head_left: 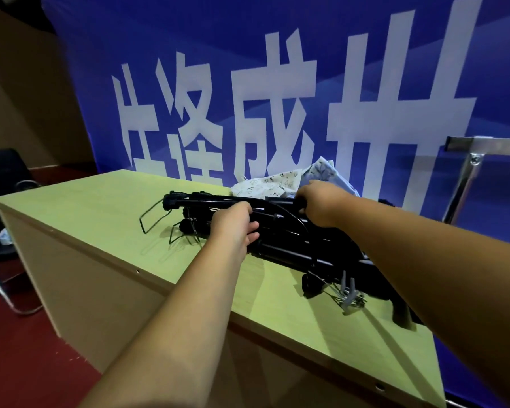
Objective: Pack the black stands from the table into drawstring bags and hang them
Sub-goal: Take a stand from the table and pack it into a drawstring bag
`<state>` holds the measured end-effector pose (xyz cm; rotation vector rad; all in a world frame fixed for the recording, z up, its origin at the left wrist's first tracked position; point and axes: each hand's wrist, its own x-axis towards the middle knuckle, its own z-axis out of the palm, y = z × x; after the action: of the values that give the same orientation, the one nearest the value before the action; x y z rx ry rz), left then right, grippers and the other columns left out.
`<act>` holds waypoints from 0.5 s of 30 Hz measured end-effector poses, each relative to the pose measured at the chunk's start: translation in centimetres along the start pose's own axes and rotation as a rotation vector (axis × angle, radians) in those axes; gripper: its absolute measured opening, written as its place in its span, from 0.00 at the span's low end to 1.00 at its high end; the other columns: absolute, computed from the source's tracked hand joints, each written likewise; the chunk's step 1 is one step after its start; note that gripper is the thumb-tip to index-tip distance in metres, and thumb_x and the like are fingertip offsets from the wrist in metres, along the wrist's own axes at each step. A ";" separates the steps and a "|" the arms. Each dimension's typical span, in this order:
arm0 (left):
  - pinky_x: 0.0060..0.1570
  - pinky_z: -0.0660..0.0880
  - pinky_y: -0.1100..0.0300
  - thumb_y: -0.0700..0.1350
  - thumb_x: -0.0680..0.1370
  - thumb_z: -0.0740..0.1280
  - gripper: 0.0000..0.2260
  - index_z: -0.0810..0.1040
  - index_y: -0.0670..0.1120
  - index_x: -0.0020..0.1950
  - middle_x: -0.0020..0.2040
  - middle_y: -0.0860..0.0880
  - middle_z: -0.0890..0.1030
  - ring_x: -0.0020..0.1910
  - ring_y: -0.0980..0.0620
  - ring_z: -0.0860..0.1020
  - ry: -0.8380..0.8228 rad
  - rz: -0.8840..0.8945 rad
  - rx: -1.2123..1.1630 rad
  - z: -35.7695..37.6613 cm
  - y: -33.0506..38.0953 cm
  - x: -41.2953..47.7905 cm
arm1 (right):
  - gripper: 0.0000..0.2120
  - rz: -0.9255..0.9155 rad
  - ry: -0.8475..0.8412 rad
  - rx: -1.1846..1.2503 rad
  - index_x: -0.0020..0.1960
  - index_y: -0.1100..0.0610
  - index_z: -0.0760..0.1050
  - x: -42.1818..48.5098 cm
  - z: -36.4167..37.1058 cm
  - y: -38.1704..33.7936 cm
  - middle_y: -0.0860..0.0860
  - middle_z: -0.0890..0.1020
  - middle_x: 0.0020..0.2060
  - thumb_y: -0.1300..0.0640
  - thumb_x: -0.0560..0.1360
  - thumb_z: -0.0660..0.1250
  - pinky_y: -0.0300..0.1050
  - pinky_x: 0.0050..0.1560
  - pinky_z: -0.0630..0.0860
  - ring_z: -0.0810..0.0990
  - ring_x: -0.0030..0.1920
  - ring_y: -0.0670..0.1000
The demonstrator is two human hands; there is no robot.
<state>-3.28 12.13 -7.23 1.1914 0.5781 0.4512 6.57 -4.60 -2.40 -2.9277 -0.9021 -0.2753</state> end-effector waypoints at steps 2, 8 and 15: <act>0.42 0.84 0.54 0.41 0.78 0.67 0.13 0.79 0.43 0.62 0.55 0.46 0.83 0.51 0.48 0.86 -0.016 0.021 0.040 -0.2 0.3 -0.6 | 0.12 0.002 0.057 -0.005 0.64 0.53 0.80 -0.3 -0.1 -0.4 0.53 0.76 0.59 0.57 0.82 0.69 0.62 0.62 0.78 0.78 0.56 0.58; 0.56 0.82 0.50 0.42 0.82 0.66 0.06 0.81 0.46 0.58 0.59 0.46 0.85 0.54 0.46 0.85 -0.231 0.049 0.098 -0.2 1.4 -3.5 | 0.19 0.062 0.230 -0.077 0.70 0.54 0.71 -2.0 -2.6 -1.7 0.56 0.72 0.63 0.56 0.81 0.71 0.63 0.63 0.74 0.74 0.64 0.61; 0.58 0.81 0.49 0.46 0.86 0.65 0.12 0.75 0.49 0.69 0.58 0.48 0.88 0.51 0.45 0.87 -0.511 0.103 0.034 1.7 3.8 -8.6 | 0.17 0.124 0.405 -0.079 0.63 0.56 0.66 -5.1 -6.7 -2.8 0.56 0.68 0.57 0.62 0.79 0.69 0.56 0.48 0.66 0.70 0.47 0.59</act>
<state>-8.97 6.87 -1.60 1.3122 0.0846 0.2083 -0.18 -5.92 3.21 -2.8179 -0.6587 -0.8725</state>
